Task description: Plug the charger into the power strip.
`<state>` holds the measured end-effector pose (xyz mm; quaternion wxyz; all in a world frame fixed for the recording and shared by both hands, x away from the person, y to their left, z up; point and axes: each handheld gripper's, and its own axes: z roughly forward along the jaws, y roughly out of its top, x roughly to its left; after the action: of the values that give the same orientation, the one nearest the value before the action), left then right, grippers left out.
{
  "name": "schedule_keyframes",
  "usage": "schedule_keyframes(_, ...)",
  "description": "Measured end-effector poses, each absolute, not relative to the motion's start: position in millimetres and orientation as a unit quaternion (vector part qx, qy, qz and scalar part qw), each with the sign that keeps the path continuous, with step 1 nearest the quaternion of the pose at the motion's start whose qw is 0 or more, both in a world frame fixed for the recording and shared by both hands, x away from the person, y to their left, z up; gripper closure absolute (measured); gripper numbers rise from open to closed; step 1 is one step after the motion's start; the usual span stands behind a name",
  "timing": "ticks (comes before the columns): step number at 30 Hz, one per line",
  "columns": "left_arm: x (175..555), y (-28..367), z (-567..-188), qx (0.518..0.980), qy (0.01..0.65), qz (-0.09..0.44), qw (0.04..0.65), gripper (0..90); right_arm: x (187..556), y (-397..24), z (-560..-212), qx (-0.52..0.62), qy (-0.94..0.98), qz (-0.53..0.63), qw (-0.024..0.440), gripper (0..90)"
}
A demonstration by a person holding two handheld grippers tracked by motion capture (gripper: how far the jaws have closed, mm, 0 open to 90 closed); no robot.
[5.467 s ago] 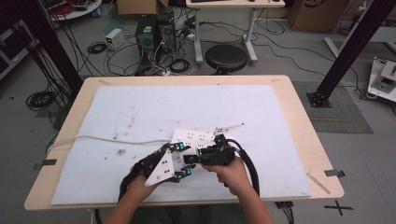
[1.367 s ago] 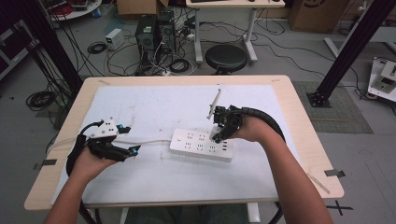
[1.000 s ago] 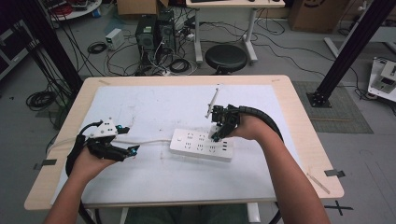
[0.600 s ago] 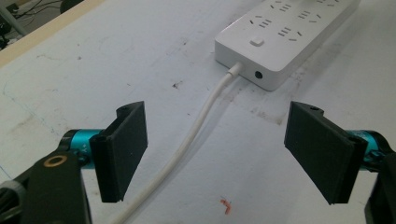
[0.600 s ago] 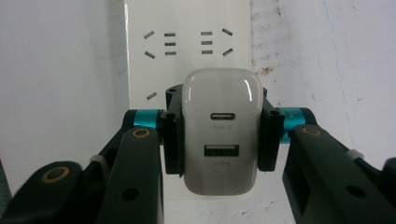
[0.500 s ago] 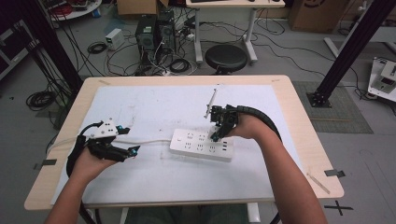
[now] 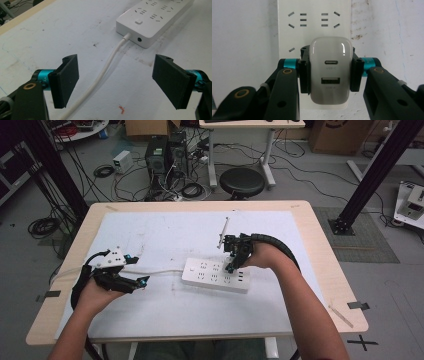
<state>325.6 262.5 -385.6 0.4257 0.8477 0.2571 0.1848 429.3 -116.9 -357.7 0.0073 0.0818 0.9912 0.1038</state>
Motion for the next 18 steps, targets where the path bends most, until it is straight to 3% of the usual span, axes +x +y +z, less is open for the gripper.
schedule_keyframes(18,327.6,257.1,-386.5,0.849,0.253,0.183,0.426,21.4,424.1,-100.9,-365.4,0.072,0.995,0.060,0.028,63.7)
